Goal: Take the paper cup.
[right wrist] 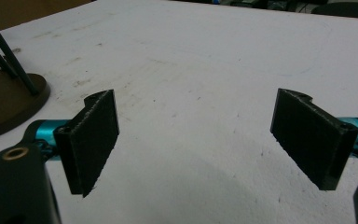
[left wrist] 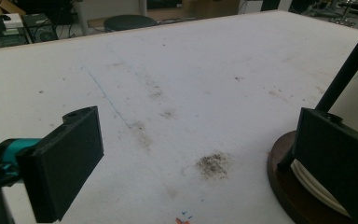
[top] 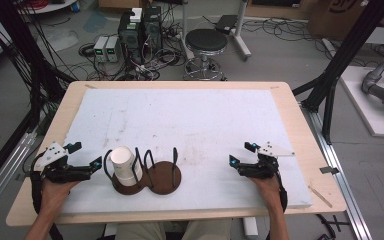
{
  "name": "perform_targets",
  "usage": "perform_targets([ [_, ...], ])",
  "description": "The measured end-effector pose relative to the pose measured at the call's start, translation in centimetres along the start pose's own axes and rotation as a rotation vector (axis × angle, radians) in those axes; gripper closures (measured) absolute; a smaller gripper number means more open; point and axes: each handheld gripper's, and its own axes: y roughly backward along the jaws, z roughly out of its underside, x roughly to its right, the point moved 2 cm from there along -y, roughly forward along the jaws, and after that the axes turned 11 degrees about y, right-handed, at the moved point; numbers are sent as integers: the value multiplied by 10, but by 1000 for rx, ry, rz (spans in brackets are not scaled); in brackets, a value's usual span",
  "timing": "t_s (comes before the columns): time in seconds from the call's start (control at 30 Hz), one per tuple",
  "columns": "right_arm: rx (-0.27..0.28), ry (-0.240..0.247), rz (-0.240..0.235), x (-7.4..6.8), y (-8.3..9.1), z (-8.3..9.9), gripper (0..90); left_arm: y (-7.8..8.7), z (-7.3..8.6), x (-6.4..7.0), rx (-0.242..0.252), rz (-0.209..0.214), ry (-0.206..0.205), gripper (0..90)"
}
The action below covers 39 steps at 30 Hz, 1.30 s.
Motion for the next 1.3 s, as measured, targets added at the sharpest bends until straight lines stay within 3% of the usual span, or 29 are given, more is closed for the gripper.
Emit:
perform_targets([
  [0.23, 1, -2, -3, 0, 0, 0, 155, 1, -1, 2, 0, 0, -5, 18],
  [0.43, 3, -1, -3, 1, 0, 0, 155, 11, -14, 4, 27, 35, -19, 18],
  [0.73, 2, 0, -3, 1, 0, 0, 155, 30, -46, 13, 23, 82, -107, 18],
  [0.9, 3, 1, -2, 1, 0, 0, 155, 33, -58, 18, 15, 108, -132, 18],
  [1.03, -4, 6, -5, 0, -1, 0, 155, 34, -71, 24, -12, 149, -161, 18],
  [1.13, -3, 4, -5, 0, 0, 0, 155, 31, -85, 32, -37, 214, -177, 18],
  [1.17, -3, 4, -5, 0, 0, 0, 155, 31, -85, 32, -37, 214, -177, 18],
  [1.2, 2, 3, -5, 0, 0, 0, 155, 29, -91, 36, -48, 249, -191, 18],
  [1.3, 1, 4, -7, 0, 0, 0, 155, 28, -96, 40, -56, 276, -204, 18],
])
